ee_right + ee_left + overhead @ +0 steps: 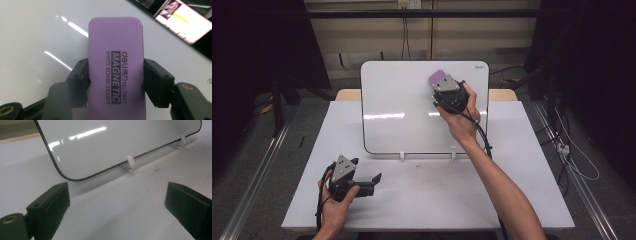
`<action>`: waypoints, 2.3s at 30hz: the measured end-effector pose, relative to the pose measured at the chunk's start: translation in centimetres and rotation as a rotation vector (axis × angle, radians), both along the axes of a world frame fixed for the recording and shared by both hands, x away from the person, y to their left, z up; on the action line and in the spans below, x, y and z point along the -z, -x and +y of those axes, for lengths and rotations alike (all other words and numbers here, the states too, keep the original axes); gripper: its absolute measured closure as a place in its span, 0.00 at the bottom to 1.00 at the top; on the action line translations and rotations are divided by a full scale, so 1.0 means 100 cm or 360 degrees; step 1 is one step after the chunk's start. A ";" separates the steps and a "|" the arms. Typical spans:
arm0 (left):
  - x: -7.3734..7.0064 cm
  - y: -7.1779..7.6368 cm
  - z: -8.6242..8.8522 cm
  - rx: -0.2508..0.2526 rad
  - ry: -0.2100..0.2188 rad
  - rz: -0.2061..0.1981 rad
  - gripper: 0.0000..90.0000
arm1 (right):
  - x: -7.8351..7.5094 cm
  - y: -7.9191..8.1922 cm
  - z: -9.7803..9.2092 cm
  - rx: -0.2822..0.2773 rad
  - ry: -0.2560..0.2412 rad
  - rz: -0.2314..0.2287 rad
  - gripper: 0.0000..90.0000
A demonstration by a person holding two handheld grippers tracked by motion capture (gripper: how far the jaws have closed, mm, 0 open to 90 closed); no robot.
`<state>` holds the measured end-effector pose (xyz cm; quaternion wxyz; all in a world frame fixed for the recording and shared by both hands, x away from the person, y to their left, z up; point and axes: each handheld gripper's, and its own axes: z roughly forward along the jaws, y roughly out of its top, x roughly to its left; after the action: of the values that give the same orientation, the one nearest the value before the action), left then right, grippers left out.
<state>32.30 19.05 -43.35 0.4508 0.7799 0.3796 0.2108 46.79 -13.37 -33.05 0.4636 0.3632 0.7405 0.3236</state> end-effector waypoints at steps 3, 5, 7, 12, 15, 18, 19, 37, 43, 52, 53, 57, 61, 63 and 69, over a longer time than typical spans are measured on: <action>0.000 0.001 -0.001 0.0008 -0.0002 -0.0013 0.07 | 0.005 0.008 -0.004 -0.0057 -0.0071 -0.0017 0.46; 0.000 0.001 -0.001 0.0004 0.0000 -0.0001 0.07 | 0.006 0.013 -0.008 -0.0088 -0.0136 -0.0032 0.46; 0.001 0.001 0.000 -0.0002 0.0014 0.0000 0.07 | 0.007 0.018 -0.014 -0.0114 -0.0228 -0.0035 0.46; 0.000 0.001 0.001 -0.0022 0.0028 -0.0005 0.07 | 0.014 0.034 -0.022 -0.0166 -0.0305 -0.0083 0.46; 0.000 0.002 0.002 -0.0016 0.0026 -0.0005 0.07 | 0.019 0.045 -0.023 -0.0219 -0.0357 -0.0094 0.46; 0.001 0.002 0.003 -0.0014 0.0057 0.0017 0.07 | 0.023 0.055 -0.025 -0.0256 -0.0424 -0.0084 0.46; 0.001 0.002 0.003 -0.0014 0.0058 0.0022 0.07 | 0.025 0.057 -0.026 -0.0268 -0.0448 -0.0085 0.46; 0.000 0.005 0.002 -0.0058 0.0066 0.0015 0.08 | 0.055 0.083 -0.038 -0.0385 -0.0721 0.0018 0.46; 0.000 0.004 0.003 -0.0079 0.0095 0.0014 0.09 | 0.058 0.091 -0.029 -0.0456 -0.0804 0.0056 0.46; -0.002 0.012 0.011 -0.0136 0.0118 -0.0036 0.10 | 0.075 0.099 -0.020 -0.0481 -0.0885 0.0142 0.46; -0.003 0.013 0.011 -0.0144 0.0127 -0.0052 0.10 | 0.076 0.100 -0.019 -0.0488 -0.0895 0.0145 0.46; -0.005 0.010 0.004 -0.0155 0.0173 -0.0094 0.10 | 0.082 0.107 -0.016 -0.0522 -0.0907 0.0168 0.46; -0.010 0.006 -0.006 -0.0136 0.0258 -0.0088 0.10 | 0.084 0.113 -0.015 -0.0537 -0.0953 0.0171 0.46; -0.014 0.005 -0.014 -0.0114 0.0277 -0.0111 0.10 | 0.085 0.115 -0.015 -0.0539 -0.0960 0.0166 0.46; -0.024 -0.004 -0.037 -0.0012 0.0412 -0.0124 0.09 | 0.087 0.119 -0.015 -0.0518 -0.1013 0.0183 0.46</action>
<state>32.72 15.38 -40.91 0.5612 0.7050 0.3888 0.1919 34.92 -14.82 -41.78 0.2274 0.3843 0.6758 0.5865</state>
